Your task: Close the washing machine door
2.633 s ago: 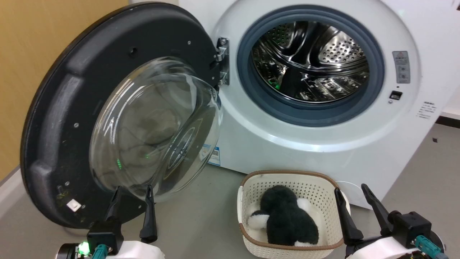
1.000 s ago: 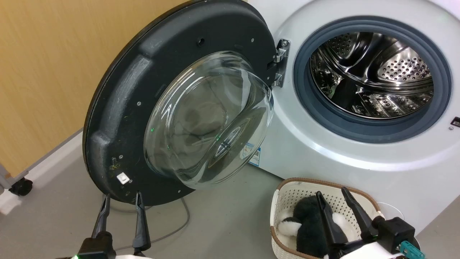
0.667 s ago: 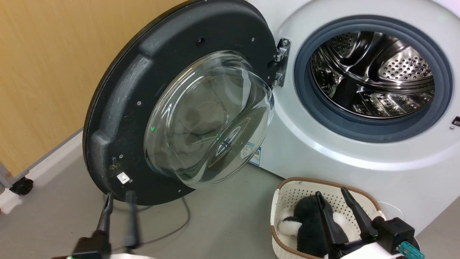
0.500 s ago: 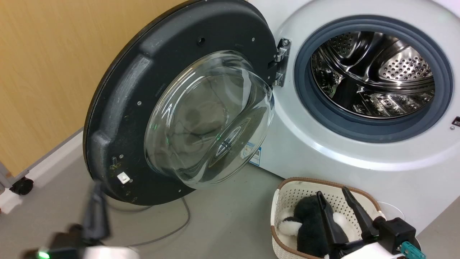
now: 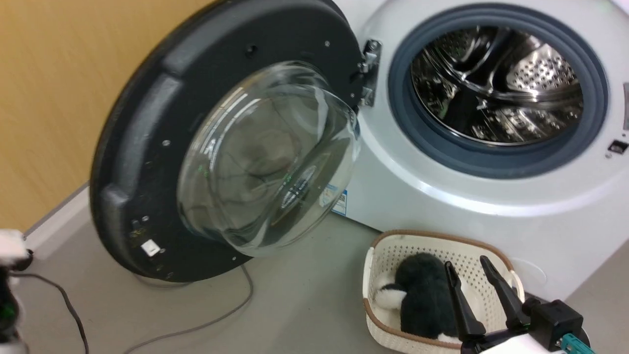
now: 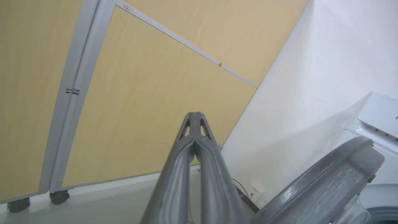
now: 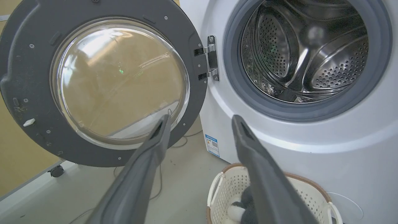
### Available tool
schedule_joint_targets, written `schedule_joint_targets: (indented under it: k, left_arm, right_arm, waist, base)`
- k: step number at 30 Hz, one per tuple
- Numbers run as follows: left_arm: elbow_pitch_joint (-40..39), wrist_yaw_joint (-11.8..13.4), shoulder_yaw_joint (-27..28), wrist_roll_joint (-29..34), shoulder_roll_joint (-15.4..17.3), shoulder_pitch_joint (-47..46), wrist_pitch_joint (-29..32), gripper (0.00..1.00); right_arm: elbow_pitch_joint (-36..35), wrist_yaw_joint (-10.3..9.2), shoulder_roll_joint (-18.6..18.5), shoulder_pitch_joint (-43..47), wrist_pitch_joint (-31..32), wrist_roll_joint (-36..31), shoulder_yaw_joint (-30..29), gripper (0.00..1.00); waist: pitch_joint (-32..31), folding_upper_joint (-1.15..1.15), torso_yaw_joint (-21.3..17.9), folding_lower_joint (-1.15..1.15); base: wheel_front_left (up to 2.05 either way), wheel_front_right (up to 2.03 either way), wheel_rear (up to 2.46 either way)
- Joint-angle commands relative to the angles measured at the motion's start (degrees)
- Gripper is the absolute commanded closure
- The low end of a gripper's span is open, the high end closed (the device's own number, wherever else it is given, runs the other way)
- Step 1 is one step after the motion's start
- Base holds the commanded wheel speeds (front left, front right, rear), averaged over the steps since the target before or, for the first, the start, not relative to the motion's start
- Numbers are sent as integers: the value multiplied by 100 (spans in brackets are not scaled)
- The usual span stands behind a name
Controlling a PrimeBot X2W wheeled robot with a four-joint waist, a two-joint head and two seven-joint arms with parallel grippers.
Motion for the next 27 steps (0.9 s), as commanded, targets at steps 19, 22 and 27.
schedule_joint_targets:
  k: [19,22,27]
  left_arm:
    - [2924,38,1079,-3180,-26,-1594,3213,100]
    - [2852,-221,980,-3332,-11,-1427,3666,100]
    - [2684,-444,932,-3690,-20,-1075,4461,100]
  right_arm:
    - [-279,5,-182,-170,199,-75,-2,0]
    - [-260,5,-170,-166,191,-60,5,0]
    - [-186,5,-139,-152,152,-46,-20,0]
  waist:
    - [452,0,-469,0]
    - [420,0,-498,0]
    - [301,0,-551,0]
  base:
    - [0,0,0]
    - [0,0,0]
    - [0,0,0]
